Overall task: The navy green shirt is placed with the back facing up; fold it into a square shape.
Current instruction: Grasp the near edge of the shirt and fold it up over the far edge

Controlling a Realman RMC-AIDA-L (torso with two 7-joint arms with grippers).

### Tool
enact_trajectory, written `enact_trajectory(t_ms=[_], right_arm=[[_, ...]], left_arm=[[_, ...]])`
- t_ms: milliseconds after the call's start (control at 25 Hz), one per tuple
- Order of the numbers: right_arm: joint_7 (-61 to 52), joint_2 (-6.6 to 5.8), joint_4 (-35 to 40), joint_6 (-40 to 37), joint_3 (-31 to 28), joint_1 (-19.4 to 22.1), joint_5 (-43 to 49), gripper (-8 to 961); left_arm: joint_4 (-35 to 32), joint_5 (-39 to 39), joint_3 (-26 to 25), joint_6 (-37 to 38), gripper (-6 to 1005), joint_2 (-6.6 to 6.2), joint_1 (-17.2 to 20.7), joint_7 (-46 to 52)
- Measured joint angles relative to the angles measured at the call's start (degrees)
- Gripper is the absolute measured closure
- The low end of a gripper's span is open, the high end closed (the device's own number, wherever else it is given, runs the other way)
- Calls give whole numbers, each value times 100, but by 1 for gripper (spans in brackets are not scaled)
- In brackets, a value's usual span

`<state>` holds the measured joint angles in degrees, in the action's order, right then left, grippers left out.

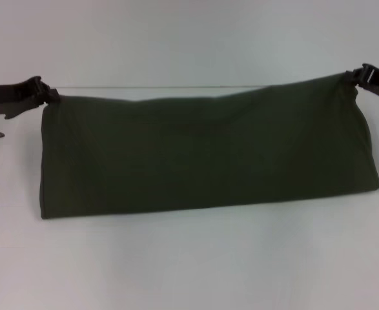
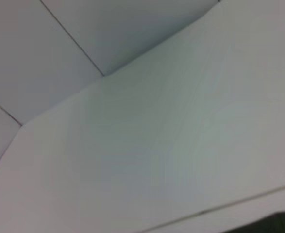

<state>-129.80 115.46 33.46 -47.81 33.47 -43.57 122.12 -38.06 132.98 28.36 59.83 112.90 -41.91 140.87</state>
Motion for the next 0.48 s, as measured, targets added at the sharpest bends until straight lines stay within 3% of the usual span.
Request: enact_trajectory(t_ms=[120, 320, 480], right_arm=[[27, 16, -85, 352, 89, -129, 34, 858], [5, 79, -360, 1339, 720, -237, 47, 852], [-7, 74, -497, 1655, 908, -291, 49, 848]], left_arm=[[38, 31, 45, -214, 997, 7, -93, 2], [177, 64, 218, -685, 997, 54, -158, 2], [186, 64, 320, -910, 997, 94, -152, 9]])
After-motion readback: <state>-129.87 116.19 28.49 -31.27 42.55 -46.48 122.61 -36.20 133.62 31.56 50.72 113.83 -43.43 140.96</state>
